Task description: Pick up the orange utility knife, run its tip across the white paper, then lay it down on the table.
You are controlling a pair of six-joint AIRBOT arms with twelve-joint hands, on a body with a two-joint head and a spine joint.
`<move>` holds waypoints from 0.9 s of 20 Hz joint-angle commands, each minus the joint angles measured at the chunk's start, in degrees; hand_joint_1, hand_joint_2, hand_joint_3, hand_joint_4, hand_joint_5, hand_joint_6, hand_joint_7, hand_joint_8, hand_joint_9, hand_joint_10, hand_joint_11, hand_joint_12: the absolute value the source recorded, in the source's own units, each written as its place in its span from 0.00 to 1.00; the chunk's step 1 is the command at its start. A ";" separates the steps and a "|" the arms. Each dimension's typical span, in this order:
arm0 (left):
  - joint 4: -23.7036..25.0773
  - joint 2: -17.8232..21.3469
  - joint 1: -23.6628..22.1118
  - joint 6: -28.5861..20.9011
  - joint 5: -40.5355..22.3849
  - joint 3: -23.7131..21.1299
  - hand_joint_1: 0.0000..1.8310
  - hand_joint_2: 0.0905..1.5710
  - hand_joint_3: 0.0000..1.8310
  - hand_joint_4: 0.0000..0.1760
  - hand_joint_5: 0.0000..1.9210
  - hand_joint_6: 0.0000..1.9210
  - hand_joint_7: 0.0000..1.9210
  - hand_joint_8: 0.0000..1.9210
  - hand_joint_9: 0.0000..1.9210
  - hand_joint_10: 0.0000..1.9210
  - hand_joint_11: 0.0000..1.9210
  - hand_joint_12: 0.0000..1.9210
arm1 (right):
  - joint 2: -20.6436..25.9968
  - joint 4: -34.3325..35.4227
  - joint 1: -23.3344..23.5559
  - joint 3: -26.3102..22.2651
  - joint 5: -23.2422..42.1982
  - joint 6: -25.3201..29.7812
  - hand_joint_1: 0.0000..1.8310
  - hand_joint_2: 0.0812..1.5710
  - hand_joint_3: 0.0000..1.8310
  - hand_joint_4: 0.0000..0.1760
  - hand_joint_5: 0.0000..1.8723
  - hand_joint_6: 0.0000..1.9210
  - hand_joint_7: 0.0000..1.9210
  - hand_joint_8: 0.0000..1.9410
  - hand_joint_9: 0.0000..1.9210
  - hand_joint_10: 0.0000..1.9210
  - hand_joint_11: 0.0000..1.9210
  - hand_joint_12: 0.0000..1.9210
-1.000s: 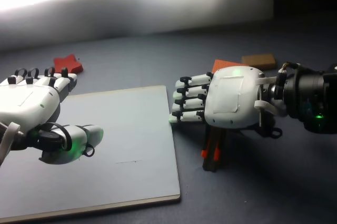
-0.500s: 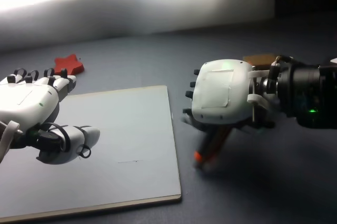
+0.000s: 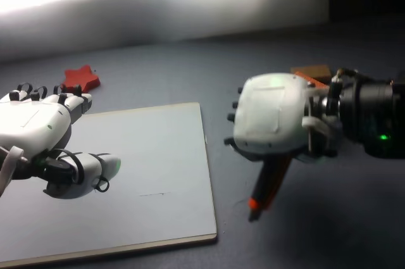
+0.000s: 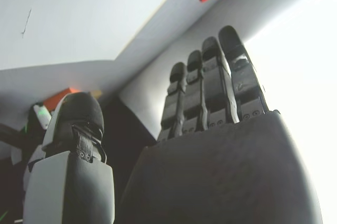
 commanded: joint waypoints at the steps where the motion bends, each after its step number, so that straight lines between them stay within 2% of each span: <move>1: 3.87 0.18 -0.55 -0.05 -3.66 0.53 0.16 0.80 0.00 0.00 0.06 0.00 0.07 0.00 0.10 0.00 0.00 0.37 | 0.51 6.53 1.16 0.04 2.97 -4.99 0.80 0.42 0.59 1.00 0.72 1.00 0.82 1.00 0.88 1.00 0.92 1.00; 2: 3.84 0.18 -0.55 -0.05 -3.66 1.03 0.16 0.80 0.00 0.00 0.06 0.00 0.07 0.00 0.10 0.00 0.00 0.37 | 0.18 14.72 1.38 0.15 4.38 -13.87 0.81 0.42 0.59 1.00 0.71 1.00 0.82 1.00 0.88 1.00 0.91 1.00; 4: 3.34 0.18 -0.52 -0.05 -3.67 2.33 0.15 0.80 0.00 0.00 0.05 0.00 0.07 0.00 0.09 0.00 0.00 0.33 | -0.81 22.08 1.73 0.66 7.85 -22.88 0.80 0.42 0.60 1.00 0.73 1.00 0.83 1.00 0.88 1.00 0.91 1.00; 5: 3.10 0.19 -0.40 -0.05 -3.67 3.28 0.16 0.80 0.00 0.00 0.06 0.00 0.07 0.00 0.09 0.00 0.00 0.35 | -1.69 28.02 1.71 1.04 9.65 -29.91 0.81 0.41 0.61 1.00 0.73 1.00 0.82 1.00 0.88 1.00 0.91 1.00; 9: 1.84 0.75 0.06 -0.06 -3.66 6.19 0.16 0.80 0.00 0.00 0.06 0.00 0.07 0.00 0.09 0.00 0.00 0.33 | -5.76 43.38 -0.31 2.98 19.57 -48.18 0.80 0.42 0.60 1.00 0.72 1.00 0.82 1.00 0.88 1.00 0.91 1.00; 11: 1.29 1.06 0.08 -0.06 -3.66 7.60 0.17 0.80 0.00 0.00 0.06 0.00 0.07 0.00 0.10 0.00 0.00 0.36 | -8.27 51.64 -1.27 3.76 23.16 -56.53 0.78 0.45 0.58 1.00 0.70 1.00 0.82 1.00 0.88 1.00 0.92 1.00; 13: 0.92 1.27 0.16 -0.07 -3.02 9.23 0.16 0.80 0.00 0.00 0.05 0.00 0.07 0.00 0.10 0.00 0.00 0.38 | -10.66 53.45 -1.99 4.96 26.04 -60.22 0.81 0.43 0.59 1.00 0.75 1.00 0.83 1.00 0.88 1.00 0.92 1.00; 14: 0.92 1.42 0.38 -0.07 -2.49 10.01 0.14 0.80 0.00 0.00 0.04 0.00 0.06 0.00 0.09 0.00 0.00 0.35 | -12.07 53.46 -2.09 6.19 27.56 -61.30 0.81 0.43 0.60 1.00 0.75 1.00 0.82 1.00 0.88 1.00 0.92 1.00; 16: 0.92 2.04 1.07 -0.29 -1.05 11.47 0.15 0.80 0.00 0.00 0.06 0.00 0.07 0.00 0.10 0.01 0.00 0.39 | -14.88 53.56 -2.26 9.28 30.93 -63.88 0.80 0.42 0.61 1.00 0.74 1.00 0.82 1.00 0.87 1.00 0.91 1.00; 18: 0.91 2.57 1.88 -1.33 -0.77 12.19 0.14 0.80 0.00 0.00 0.05 0.00 0.07 0.00 0.10 0.00 0.00 0.37 | -16.81 53.56 -2.39 11.82 32.50 -64.70 0.80 0.42 0.62 1.00 0.73 1.00 0.81 1.00 0.87 1.00 0.91 1.00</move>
